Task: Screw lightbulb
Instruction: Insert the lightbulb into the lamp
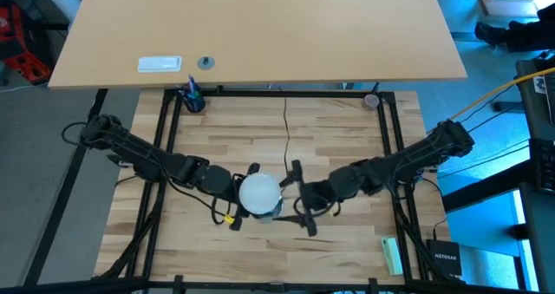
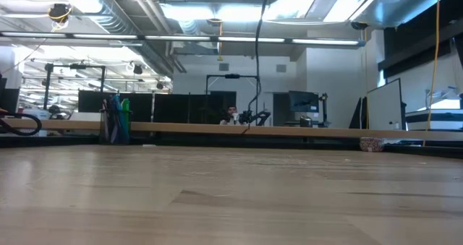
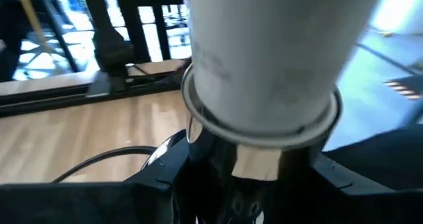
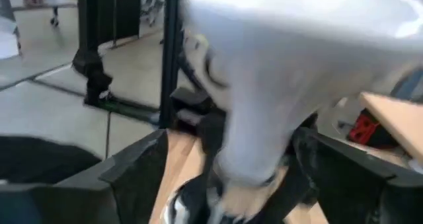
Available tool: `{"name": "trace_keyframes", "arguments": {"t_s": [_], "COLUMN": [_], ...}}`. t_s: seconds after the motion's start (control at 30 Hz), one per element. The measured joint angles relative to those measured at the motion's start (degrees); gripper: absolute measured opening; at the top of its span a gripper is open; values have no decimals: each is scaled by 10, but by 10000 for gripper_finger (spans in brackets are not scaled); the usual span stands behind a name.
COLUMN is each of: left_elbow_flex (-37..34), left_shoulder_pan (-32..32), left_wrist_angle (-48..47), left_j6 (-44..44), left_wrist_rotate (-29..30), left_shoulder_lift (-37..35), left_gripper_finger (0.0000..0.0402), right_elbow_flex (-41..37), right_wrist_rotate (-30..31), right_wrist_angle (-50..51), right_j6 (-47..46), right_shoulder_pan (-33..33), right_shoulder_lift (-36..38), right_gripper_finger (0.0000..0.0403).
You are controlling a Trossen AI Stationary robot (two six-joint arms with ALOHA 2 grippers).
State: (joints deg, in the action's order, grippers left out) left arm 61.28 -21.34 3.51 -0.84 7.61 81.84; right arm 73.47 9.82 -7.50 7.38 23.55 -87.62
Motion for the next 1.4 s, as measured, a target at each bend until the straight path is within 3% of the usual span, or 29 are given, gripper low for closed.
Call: {"name": "trace_keyframes", "arguments": {"t_s": [0.43,0.57,0.67,0.83,0.87,0.93,1.0,1.07,1.4], "left_elbow_flex": [0,0,0,0,-1,0,0,0,0], "left_shoulder_pan": [14,18,17,2,-2,-9,-12,-14,-23], "left_wrist_angle": [-27,-38,-46,-44,-44,-35,-39,-35,-42], "left_j6": [-21,-32,-29,-40,-49,-64,-68,-63,-28], "left_wrist_rotate": [-14,5,55,215,258,324,367,375,328], "left_shoulder_lift": [0,0,0,0,-1,-1,1,5,3], "left_gripper_finger": [164,164,164,164,164,163,163,163,163], "right_elbow_flex": [0,0,0,0,0,1,1,1,1], "right_wrist_rotate": [-10,19,59,180,216,274,333,344,272], "right_wrist_angle": [-57,-37,-25,-22,-20,-27,-26,-32,14], "right_j6": [-29,-30,-35,-27,-25,-22,-24,-22,-3], "right_shoulder_pan": [-21,-20,-18,-17,-17,-17,-17,-19,-10], "right_shoulder_lift": [-18,-22,-22,-20,-19,-19,-20,-20,-12], "right_gripper_finger": [245,192,142,136,116,29,4,1,43]}}
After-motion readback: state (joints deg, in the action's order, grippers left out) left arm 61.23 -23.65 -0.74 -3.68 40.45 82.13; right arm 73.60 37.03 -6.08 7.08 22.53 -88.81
